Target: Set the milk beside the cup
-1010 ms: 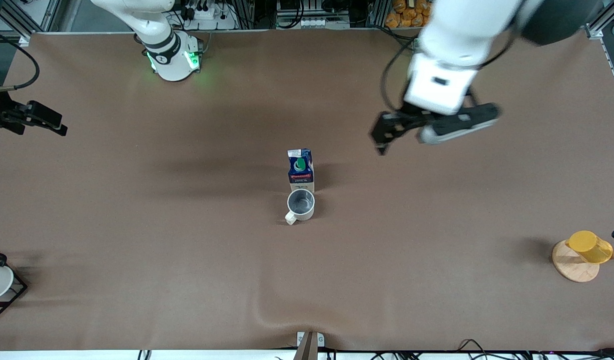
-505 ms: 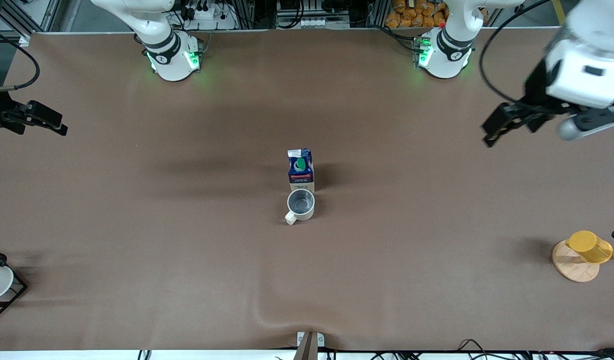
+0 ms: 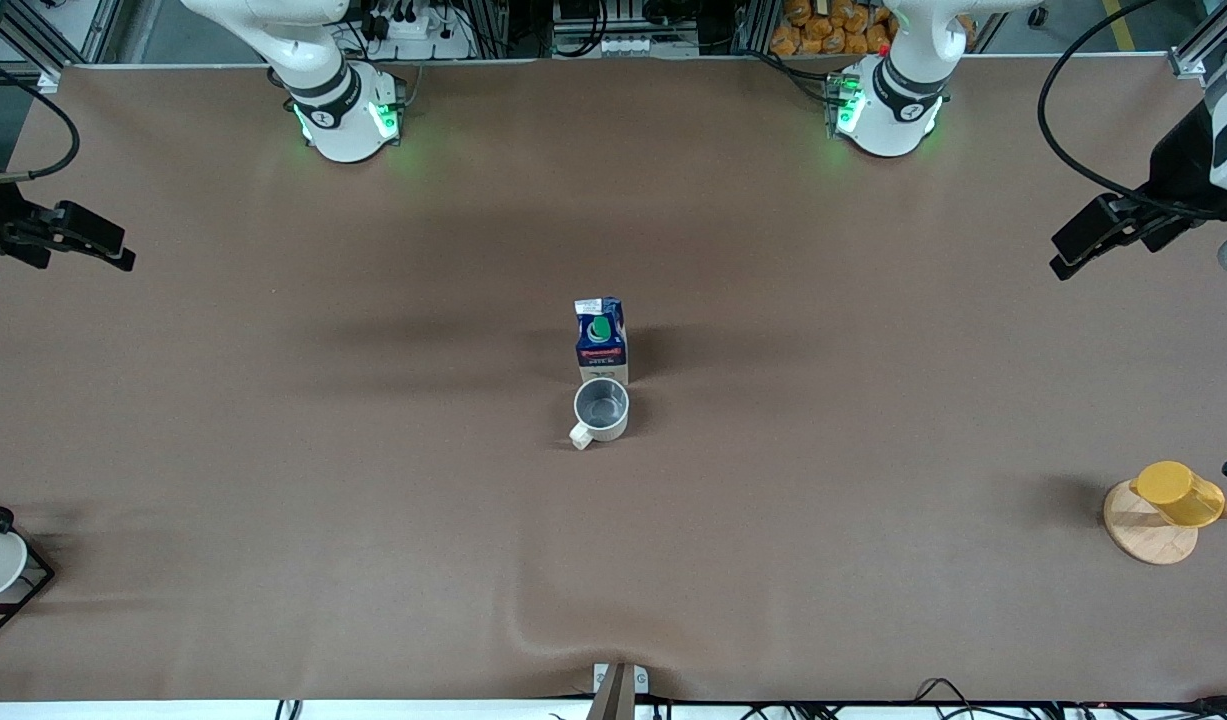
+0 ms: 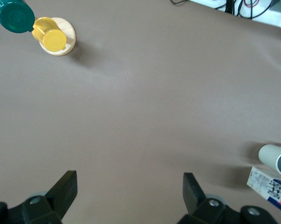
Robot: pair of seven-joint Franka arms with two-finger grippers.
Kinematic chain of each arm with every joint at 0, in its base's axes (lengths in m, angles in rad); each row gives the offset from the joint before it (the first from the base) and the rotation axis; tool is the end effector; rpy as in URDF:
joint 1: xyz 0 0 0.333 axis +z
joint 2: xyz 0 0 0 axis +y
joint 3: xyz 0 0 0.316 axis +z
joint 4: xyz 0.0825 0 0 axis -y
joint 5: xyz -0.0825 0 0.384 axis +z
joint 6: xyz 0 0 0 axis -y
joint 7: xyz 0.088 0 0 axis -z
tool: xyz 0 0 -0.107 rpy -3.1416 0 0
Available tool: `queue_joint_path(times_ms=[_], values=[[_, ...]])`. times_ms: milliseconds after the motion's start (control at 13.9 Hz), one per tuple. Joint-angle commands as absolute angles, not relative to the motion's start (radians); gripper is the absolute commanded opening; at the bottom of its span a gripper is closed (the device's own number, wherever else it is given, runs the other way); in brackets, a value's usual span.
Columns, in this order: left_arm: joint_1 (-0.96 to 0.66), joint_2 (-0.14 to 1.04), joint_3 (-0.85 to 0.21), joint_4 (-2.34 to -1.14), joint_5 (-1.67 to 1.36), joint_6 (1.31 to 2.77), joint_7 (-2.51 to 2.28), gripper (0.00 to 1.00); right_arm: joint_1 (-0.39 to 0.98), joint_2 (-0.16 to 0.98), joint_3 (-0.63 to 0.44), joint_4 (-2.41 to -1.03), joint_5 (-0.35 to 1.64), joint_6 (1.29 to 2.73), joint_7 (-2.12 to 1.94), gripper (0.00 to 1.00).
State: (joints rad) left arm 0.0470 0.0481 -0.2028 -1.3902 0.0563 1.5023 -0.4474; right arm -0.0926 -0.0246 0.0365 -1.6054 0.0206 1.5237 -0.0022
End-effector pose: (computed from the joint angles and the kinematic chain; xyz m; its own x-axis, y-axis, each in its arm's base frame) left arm 0.5564 -0.0775 0.6767 0.9532 0.2920 0.0786 0.2939 -0.9557 -0.0134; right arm 0.5406 -0.0278 0.6178 0.9970 -0.0529 -0.0570 -0.0541 -0.9983 -0.0198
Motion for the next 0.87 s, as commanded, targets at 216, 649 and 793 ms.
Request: queue_joint_path(times_ms=[216,649,793], values=[[0.020,-0.038,-0.094,-1.496,0.020,1.497,-0.312,1.00,-0.104,-0.041,0.043,-1.611,0.025,1.514,-0.005,1.00],[-0.032,-0.029,-0.034,-1.510,0.031,1.485,-0.247,1.00,-0.103,-0.041,0.043,-1.611,0.025,1.514,-0.005,1.00],[-0.032,-0.011,-0.031,-1.484,0.032,1.483,-0.250,1.00,-0.103,-0.041,0.043,-1.611,0.025,1.514,-0.005,1.00]])
